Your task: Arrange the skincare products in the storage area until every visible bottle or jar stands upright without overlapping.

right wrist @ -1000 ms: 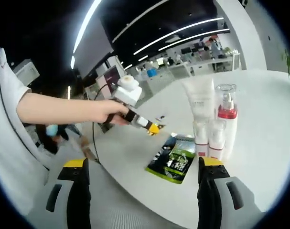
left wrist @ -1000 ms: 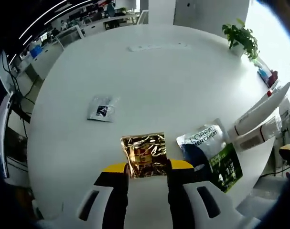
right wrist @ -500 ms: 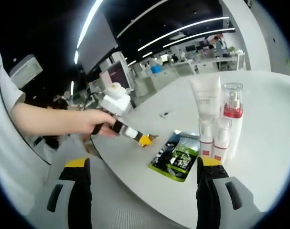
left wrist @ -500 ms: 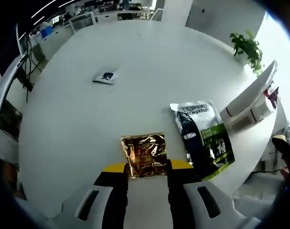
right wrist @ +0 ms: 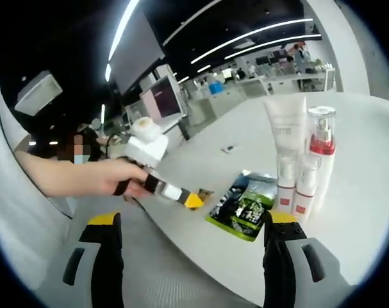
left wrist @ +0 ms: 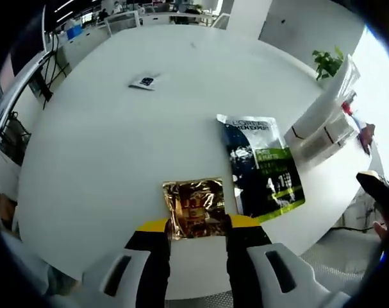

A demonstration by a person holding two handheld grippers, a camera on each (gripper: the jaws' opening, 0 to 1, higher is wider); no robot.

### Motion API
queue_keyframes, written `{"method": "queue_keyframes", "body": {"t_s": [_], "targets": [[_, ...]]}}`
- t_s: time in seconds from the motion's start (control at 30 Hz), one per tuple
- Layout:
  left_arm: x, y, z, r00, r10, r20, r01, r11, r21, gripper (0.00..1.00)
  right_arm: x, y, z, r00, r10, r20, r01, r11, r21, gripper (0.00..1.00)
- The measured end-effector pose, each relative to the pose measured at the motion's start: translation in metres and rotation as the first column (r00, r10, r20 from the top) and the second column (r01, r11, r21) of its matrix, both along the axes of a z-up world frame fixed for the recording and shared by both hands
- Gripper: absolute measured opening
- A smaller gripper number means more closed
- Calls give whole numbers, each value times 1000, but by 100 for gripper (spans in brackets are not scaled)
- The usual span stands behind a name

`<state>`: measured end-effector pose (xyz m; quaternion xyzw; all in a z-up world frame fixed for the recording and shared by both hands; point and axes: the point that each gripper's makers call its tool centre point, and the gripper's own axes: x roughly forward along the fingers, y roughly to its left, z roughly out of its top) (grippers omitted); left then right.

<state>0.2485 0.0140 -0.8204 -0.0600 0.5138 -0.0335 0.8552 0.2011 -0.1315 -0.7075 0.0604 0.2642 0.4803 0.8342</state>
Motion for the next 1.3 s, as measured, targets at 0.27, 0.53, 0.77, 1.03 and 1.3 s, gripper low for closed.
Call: {"method": "queue_keyframes", "body": {"t_s": [0.27,0.53,0.77,1.03,1.3], "targets": [[-2,-2,-3,1000,18,3,-19,1000,5,33,-2,1,0,1000,14,-1,-14,1000,2,90],[2,-2,-3,999,40,14,-40,999,-6,36,-3,1,1,1000,14,1,-14,1000,3,91],[4,-2,-5,999,33,17,-33,999,0,36,-3,0,-1,1000,13,2,-13,1000,-5,91],[4,1,-4,999,40,22,-40,999,1,35,-2,1,-2,1000,14,2,-14,1000,-17,91],[6,4,-5,998,43,39,-44,999,32,32,-1,0,-4,1000,8,3,-8,1000,-30,90]]}}
